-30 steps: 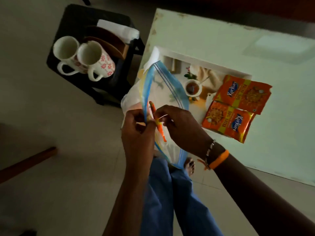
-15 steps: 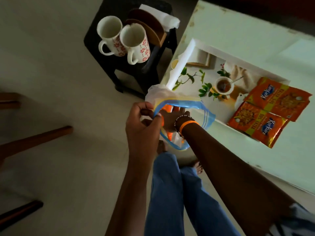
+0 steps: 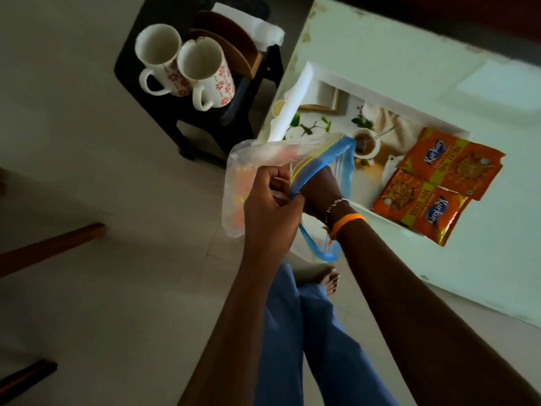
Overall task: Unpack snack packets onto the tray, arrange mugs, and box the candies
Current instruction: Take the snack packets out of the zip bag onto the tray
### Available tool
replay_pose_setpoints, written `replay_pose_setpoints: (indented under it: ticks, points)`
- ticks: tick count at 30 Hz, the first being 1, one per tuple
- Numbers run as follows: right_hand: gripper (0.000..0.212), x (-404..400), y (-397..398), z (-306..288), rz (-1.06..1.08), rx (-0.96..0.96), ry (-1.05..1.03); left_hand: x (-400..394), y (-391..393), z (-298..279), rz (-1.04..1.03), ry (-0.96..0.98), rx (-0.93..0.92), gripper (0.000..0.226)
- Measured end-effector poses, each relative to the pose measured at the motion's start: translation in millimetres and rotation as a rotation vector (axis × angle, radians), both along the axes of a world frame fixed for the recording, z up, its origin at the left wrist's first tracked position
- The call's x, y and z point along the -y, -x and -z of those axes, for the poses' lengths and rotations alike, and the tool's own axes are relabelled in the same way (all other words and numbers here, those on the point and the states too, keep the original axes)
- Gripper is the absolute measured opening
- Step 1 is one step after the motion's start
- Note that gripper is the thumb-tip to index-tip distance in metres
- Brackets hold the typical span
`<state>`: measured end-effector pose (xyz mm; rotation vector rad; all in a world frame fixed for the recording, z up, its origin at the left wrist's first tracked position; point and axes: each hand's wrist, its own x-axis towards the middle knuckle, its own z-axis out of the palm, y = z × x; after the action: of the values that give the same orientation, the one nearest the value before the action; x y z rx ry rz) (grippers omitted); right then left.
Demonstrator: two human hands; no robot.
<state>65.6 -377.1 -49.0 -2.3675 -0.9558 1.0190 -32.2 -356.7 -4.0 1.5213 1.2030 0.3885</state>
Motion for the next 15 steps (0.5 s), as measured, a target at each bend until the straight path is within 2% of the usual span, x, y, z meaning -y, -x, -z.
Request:
replay_pose_setpoints:
  ticks: [1, 2, 4, 6, 9, 12, 15]
  points:
    - [0.015, 10, -10, -6, 0.01, 0.003, -0.036, 2, -7, 1, -0.01, -0.01, 0.0, 0.027]
    - [0.01, 21, -20, -13, 0.012, 0.02, -0.068, 3, -13, 2, -0.027, -0.029, -0.006, 0.028]
    - [0.035, 43, -42, -28, 0.09, 0.062, -0.147, 4, -26, 4, -0.065, -0.057, -0.029, 0.027]
    - [0.04, 66, -66, -36, 0.144, 0.131, -0.156, 4, -40, 8, -0.108, -0.049, -0.063, 0.025]
    - [0.038, 95, -97, -46, 0.279, 0.206, -0.131, 4, -59, 15, -0.09, -0.037, -0.121, 0.026]
    - [0.03, 108, -118, -57, 0.402, 0.25, -0.2, 3, -72, 25, -0.056, -0.041, -0.191, 0.028]
    - [0.023, 103, -140, -54, 0.377, 0.369, -0.161, 3, -79, 33, -0.003, -0.048, -0.236, 0.031]
